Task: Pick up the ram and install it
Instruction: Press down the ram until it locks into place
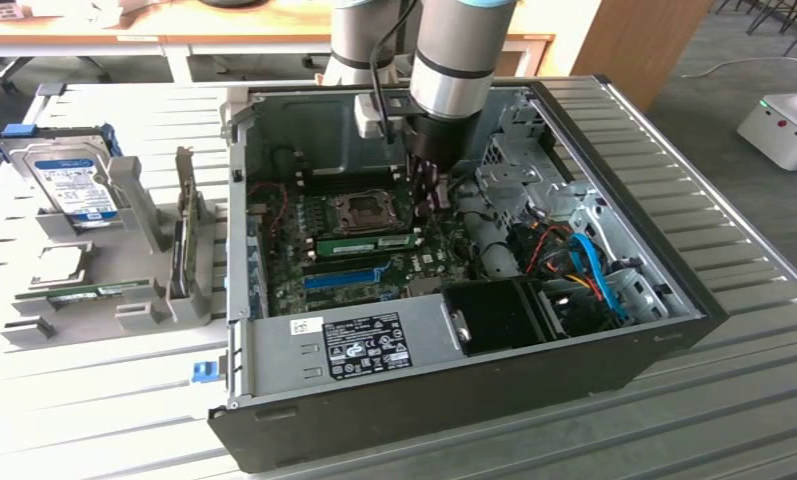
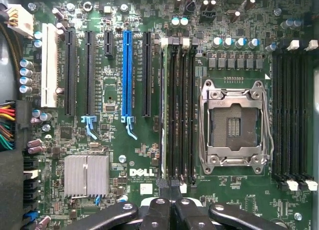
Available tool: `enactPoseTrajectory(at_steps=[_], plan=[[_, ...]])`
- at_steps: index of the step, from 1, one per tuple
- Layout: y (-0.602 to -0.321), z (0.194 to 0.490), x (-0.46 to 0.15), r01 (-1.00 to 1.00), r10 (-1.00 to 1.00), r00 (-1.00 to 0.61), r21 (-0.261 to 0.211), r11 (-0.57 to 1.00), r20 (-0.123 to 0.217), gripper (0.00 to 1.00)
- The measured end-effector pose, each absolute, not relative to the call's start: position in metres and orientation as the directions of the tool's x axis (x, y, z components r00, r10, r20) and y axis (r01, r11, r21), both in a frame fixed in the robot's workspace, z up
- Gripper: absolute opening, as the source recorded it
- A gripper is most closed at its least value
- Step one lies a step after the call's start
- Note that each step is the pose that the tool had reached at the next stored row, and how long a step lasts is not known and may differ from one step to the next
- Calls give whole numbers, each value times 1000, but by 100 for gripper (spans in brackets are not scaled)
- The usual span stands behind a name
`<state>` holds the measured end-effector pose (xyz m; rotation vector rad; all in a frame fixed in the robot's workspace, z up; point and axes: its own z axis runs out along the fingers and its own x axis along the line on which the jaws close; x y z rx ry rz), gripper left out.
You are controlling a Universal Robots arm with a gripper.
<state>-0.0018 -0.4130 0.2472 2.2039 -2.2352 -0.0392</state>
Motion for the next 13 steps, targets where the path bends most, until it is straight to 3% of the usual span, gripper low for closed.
enactPoseTrajectory(at_steps=[13], plan=[[-413,247,-10,-1000,-1000,-14,20,14,-16,11]])
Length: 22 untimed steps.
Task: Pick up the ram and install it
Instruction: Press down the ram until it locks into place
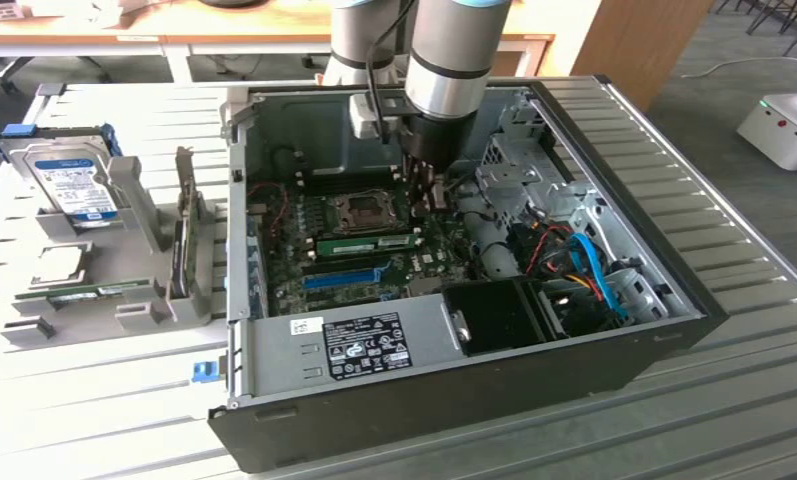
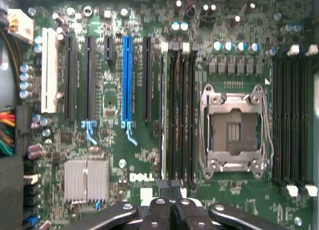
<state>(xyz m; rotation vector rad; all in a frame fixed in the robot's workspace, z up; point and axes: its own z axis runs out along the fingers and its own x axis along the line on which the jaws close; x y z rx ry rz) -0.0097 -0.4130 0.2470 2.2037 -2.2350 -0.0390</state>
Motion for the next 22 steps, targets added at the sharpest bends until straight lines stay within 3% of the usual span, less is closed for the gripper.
enactPoseTrajectory(at_steps=[22], plan=[[-412,245,-68,-1000,-1000,-14,19,14,-16,11]])
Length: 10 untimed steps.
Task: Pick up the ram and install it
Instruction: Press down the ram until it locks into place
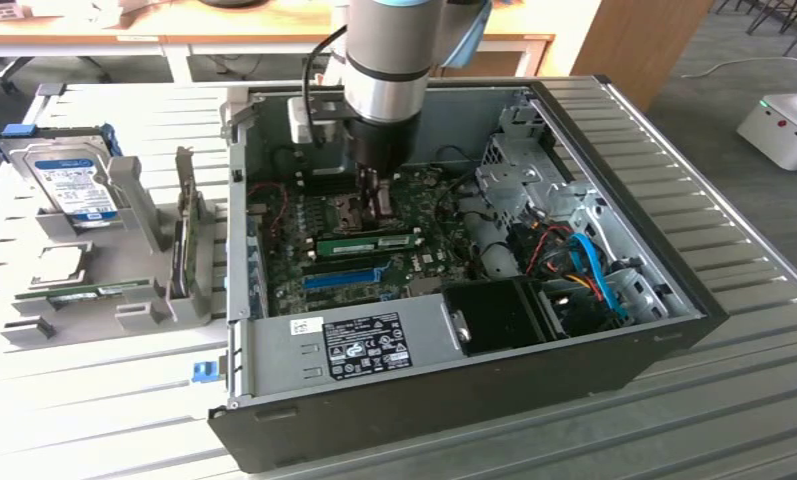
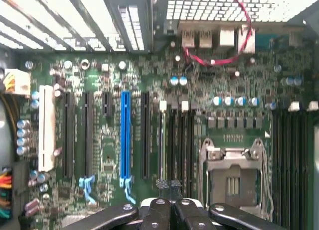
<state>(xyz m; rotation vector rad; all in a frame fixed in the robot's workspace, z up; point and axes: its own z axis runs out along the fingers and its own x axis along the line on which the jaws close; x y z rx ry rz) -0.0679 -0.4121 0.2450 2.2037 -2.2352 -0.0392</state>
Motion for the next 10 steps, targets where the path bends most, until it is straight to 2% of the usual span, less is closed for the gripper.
enactPoseTrajectory(at_steps=[10], plan=[[-412,245,-83,-1000,-1000,-14,20,14,-16,11]])
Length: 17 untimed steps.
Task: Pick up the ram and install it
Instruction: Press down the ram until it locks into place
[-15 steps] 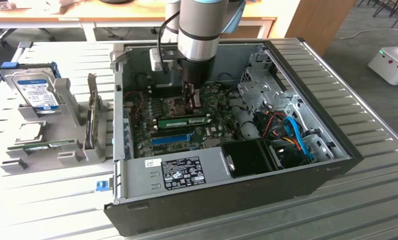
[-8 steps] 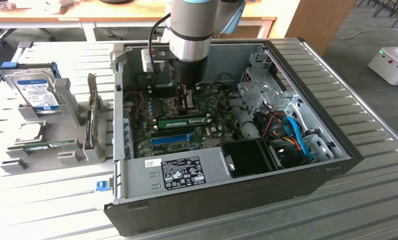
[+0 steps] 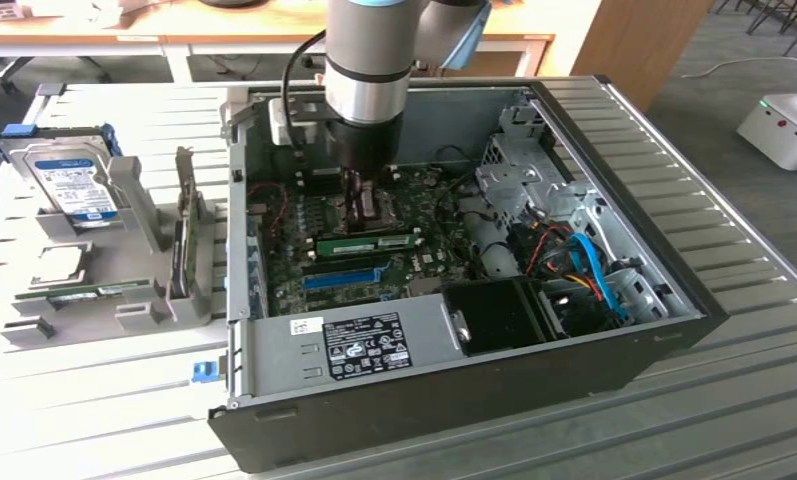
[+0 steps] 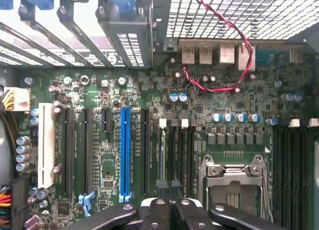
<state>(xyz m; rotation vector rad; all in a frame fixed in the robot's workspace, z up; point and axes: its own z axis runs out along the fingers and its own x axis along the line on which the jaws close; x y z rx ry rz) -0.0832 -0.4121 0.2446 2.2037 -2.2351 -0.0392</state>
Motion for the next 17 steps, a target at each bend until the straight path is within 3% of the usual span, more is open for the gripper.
enactPoseTrajectory(at_steps=[17], plan=[[-412,238,-85,-1000,-1000,-14,20,14,-16,11]])
